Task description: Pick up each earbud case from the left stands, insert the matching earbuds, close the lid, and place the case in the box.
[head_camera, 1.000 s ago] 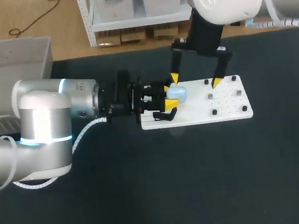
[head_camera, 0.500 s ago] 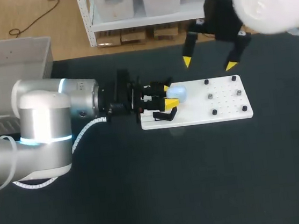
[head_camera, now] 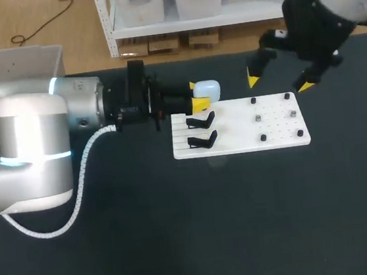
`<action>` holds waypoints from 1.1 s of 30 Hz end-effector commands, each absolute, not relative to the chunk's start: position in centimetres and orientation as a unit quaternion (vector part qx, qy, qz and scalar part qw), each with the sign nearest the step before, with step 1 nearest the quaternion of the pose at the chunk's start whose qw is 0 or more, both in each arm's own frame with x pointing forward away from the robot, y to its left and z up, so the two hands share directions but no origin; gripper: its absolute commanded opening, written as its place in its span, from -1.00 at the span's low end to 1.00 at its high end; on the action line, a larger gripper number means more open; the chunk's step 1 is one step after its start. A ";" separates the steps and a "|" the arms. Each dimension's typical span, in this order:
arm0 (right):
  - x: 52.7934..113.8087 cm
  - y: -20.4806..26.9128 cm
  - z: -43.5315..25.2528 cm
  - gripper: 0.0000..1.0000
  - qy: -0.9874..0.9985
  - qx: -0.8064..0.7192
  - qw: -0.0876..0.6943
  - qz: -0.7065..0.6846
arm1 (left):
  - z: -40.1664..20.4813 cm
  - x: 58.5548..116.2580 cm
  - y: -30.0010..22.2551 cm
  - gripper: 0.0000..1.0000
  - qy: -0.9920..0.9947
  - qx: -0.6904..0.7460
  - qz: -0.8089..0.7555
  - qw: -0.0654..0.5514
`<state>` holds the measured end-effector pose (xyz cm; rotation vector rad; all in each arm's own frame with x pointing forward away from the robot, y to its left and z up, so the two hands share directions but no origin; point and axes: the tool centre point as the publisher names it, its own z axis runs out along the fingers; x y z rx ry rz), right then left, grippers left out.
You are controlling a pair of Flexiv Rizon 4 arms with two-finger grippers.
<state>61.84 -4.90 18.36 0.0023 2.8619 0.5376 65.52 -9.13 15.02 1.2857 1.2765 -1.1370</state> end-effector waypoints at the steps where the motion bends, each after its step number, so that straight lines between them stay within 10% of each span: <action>1: 60.9 -5.4 18.3 1.00 0.955 0.021 0.226 0.189 | 17.5 64.2 -7.5 -1.00 0.565 0.504 -0.412 0.507; 33: 60.9 -5.4 18.3 1.00 0.955 0.021 0.226 0.189 | 15.9 78.1 22.9 -1.00 0.781 0.296 -0.092 0.542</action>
